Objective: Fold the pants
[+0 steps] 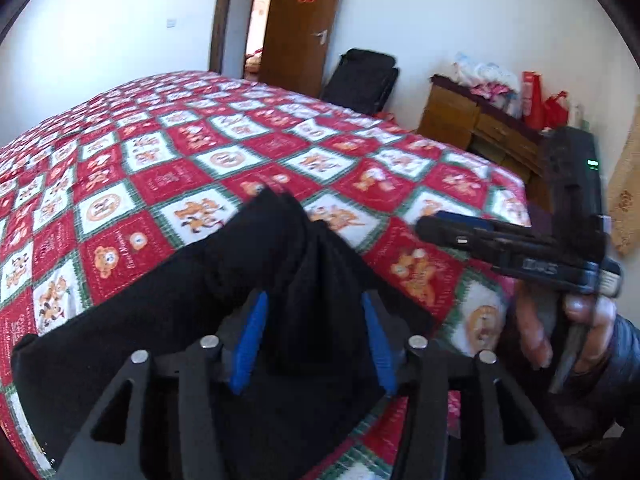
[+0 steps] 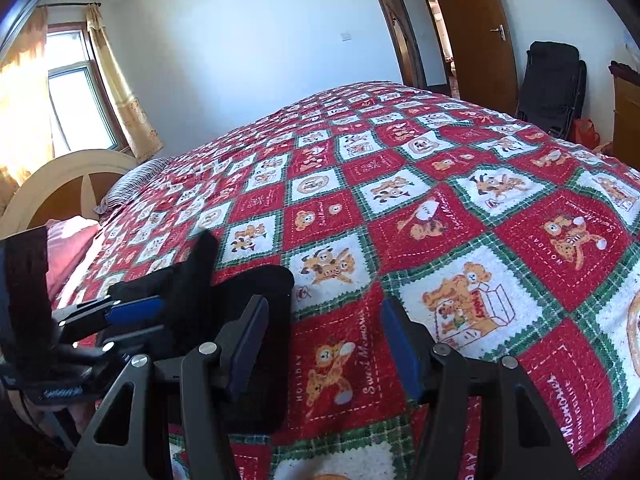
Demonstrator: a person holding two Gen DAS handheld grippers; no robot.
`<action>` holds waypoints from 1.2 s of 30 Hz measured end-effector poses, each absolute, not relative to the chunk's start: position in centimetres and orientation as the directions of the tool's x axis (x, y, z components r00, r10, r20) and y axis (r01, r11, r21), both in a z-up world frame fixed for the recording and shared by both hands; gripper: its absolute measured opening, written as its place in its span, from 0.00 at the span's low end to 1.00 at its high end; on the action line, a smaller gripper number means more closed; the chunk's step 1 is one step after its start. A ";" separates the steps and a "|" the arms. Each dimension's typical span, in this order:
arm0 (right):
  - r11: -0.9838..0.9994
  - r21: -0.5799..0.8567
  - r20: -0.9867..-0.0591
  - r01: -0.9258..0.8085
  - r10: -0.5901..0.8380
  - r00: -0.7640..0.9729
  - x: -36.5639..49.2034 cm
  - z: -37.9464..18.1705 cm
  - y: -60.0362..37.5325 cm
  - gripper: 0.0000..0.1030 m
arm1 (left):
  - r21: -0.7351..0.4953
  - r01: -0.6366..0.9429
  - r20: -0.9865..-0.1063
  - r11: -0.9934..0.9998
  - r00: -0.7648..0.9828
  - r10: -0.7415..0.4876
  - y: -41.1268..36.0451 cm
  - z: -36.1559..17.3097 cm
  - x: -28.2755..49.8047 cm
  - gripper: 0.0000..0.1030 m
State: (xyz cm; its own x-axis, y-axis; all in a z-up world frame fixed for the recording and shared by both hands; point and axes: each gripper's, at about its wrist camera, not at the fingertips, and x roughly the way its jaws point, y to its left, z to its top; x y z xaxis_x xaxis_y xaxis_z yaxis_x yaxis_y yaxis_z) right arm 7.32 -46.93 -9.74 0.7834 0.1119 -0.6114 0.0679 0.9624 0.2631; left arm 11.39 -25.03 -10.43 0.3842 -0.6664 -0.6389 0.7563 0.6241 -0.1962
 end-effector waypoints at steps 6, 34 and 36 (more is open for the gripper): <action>0.956 0.293 -0.610 -0.007 0.193 0.768 7.6 -8.5 -44.5 0.59 | -0.126 0.740 -0.561 0.661 0.496 -0.663 -21.2 -8.9 9.2 0.73; 0.950 0.313 -0.740 0.024 0.228 0.633 8.5 -11.9 -42.9 0.32 | -0.106 0.453 -0.641 0.885 0.649 -0.409 -13.7 -14.8 13.3 0.99; 0.972 0.228 -0.723 0.061 0.127 0.679 8.0 -10.6 -42.5 0.50 | -0.109 0.449 -0.642 0.887 0.649 -0.408 -13.7 -14.9 13.3 0.99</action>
State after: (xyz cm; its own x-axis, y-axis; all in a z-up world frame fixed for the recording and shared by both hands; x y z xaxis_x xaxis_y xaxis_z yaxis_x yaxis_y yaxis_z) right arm 7.99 -42.54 -10.65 0.6789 0.1273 -0.7231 0.0607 0.9717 0.2282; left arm 13.32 -13.70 -14.90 0.6486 -0.4080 -0.6425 0.4494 0.8866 -0.1094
